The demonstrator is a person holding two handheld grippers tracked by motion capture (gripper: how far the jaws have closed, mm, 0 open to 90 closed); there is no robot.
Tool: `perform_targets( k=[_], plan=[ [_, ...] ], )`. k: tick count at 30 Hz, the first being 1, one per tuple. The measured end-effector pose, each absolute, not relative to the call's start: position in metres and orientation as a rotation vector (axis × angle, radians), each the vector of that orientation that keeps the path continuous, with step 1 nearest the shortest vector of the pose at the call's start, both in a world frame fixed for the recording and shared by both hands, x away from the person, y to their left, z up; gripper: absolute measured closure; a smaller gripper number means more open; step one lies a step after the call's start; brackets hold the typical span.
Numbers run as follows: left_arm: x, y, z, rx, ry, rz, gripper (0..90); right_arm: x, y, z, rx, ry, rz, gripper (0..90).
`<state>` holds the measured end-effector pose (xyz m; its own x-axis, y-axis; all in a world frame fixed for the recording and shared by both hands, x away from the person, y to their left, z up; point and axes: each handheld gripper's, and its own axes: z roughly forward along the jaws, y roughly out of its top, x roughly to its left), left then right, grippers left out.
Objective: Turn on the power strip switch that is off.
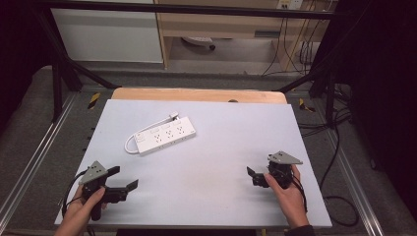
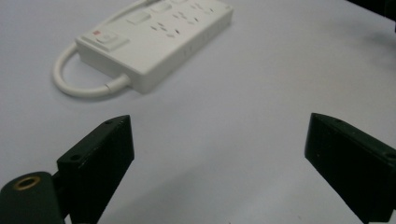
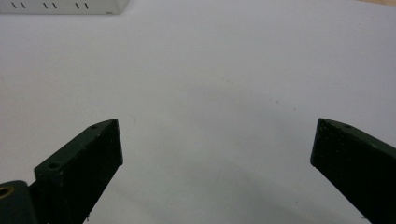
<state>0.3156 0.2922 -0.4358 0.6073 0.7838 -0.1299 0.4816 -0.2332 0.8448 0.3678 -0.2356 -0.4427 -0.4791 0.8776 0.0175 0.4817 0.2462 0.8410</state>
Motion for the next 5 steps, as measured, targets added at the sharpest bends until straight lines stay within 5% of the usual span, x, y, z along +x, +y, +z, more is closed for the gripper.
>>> perform_targets(
  k=[5],
  plan=[
    [0.3157, 0.2872, -0.4365, 1.898, 0.991, 0.398, 8.0, 0.3731, -0.2383, -0.4526, 1.310, 2.083, 1.031, 2.8]
  ],
)
